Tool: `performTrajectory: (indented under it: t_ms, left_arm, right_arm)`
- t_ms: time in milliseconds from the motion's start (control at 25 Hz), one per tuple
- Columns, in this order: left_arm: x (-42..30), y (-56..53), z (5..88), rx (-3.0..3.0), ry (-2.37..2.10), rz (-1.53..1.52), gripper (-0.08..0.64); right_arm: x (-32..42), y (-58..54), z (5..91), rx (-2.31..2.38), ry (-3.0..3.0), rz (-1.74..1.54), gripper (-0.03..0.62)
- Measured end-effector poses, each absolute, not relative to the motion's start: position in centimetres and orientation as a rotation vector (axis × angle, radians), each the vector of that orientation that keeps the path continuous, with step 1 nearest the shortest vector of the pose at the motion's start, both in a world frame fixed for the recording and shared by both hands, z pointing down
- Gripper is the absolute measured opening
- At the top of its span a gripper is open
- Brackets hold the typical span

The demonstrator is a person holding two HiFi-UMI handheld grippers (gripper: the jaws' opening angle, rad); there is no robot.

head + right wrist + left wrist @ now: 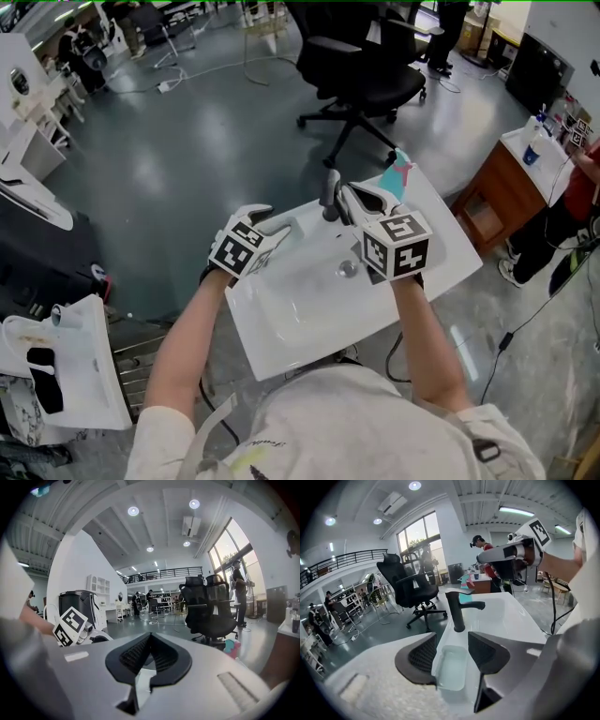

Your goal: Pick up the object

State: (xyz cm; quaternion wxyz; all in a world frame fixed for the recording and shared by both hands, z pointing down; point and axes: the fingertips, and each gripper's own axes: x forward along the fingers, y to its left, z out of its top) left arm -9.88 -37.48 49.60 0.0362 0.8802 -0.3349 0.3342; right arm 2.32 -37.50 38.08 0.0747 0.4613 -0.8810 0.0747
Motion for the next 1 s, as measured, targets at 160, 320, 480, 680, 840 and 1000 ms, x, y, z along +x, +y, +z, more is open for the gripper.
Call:
performTrajectory:
  t_ms: [160, 320, 480, 680, 840, 1000]
  left_arm:
    - [-9.3, -37.2, 51.7, 2.689, -0.922, 1.106, 0.216]
    - [-8.9, -36.9, 53.7, 2.666, -0.821, 1.183, 0.216]
    - [-8.7, -36.6, 55.7, 2.639, -0.721, 1.271, 0.215]
    - [-9.0, -36.2, 58.7, 2.592, -0.628, 1.350, 0.215]
    - [-9.1, -36.4, 59.8, 2.564, -0.595, 1.391, 0.215]
    - [-8.8, -35.8, 61.8, 2.546, -0.504, 1.439, 0.204]
  right_arm:
    - [2.3, -37.3, 38.4, 1.399, -2.635, 0.236, 0.003]
    - [2.3, -37.0, 39.1, 1.411, -2.623, 0.247, 0.003]
    - [2.4, -36.9, 39.5, 1.429, -2.607, 0.253, 0.003]
    - [2.6, -37.0, 40.3, 1.451, -2.583, 0.270, 0.003]
    - [2.9, -37.3, 40.6, 1.466, -2.560, 0.283, 0.003]
    - [3.2, -37.3, 41.0, 1.485, -2.541, 0.286, 0.003]
